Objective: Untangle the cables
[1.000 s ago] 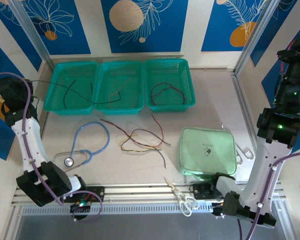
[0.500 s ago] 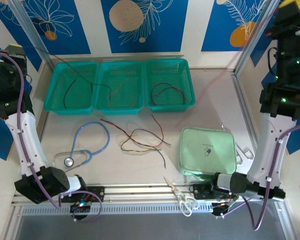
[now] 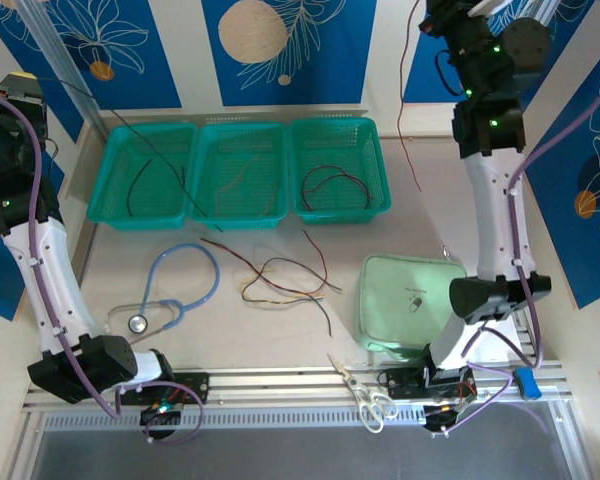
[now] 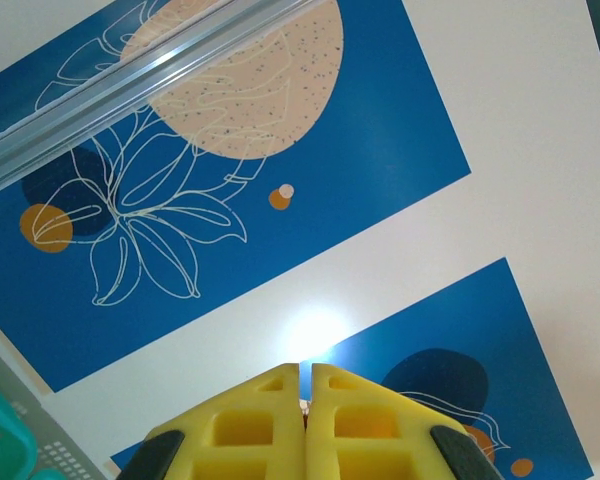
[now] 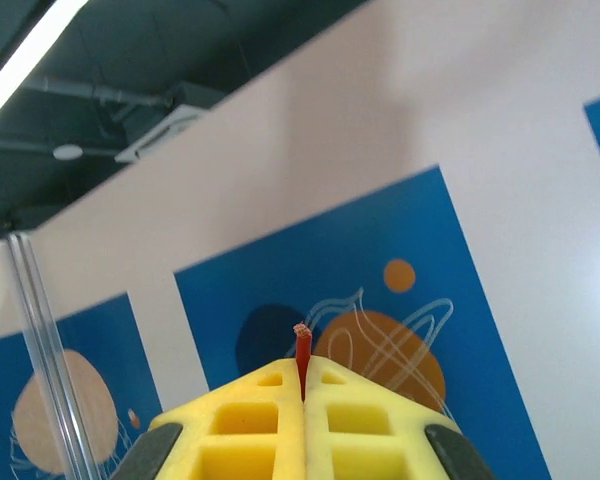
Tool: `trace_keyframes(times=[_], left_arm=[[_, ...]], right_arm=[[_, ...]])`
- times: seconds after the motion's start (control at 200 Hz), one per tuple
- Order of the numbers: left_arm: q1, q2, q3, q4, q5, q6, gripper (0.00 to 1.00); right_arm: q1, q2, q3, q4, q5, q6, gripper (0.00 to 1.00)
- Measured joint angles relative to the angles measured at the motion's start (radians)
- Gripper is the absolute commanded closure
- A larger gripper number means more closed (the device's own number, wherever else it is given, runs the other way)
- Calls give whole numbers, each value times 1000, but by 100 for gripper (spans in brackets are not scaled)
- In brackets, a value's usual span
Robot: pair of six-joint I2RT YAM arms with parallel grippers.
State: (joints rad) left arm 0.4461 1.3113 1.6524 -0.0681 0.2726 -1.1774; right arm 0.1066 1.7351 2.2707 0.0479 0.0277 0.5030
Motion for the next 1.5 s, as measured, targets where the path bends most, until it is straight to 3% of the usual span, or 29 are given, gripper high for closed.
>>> trace_keyframes(times=[0.19,0.49,0.76,0.995,1.261,1.501], left_arm=[[-3,0,0,0,1,0,100],[-6,0,15,0,1,-8,100],[-8,0,15,-3,1,-11,100],[-9,-3,15,-3,8,-11,100],[-10,-21,6,-1,16,-20,100],[-22,-22,5,1,16,-27,100]], right_arm=[[-16,90,74,-64,-3,-51,100],[-18,239,476,-121,-6,-58,100],[32,292,487,-69,-10,-57,100],[61,304,313,-60,-17,-98,100],[108,153,-303,57,31,-174,100],[150,135,-604,-23,163,-134,100]])
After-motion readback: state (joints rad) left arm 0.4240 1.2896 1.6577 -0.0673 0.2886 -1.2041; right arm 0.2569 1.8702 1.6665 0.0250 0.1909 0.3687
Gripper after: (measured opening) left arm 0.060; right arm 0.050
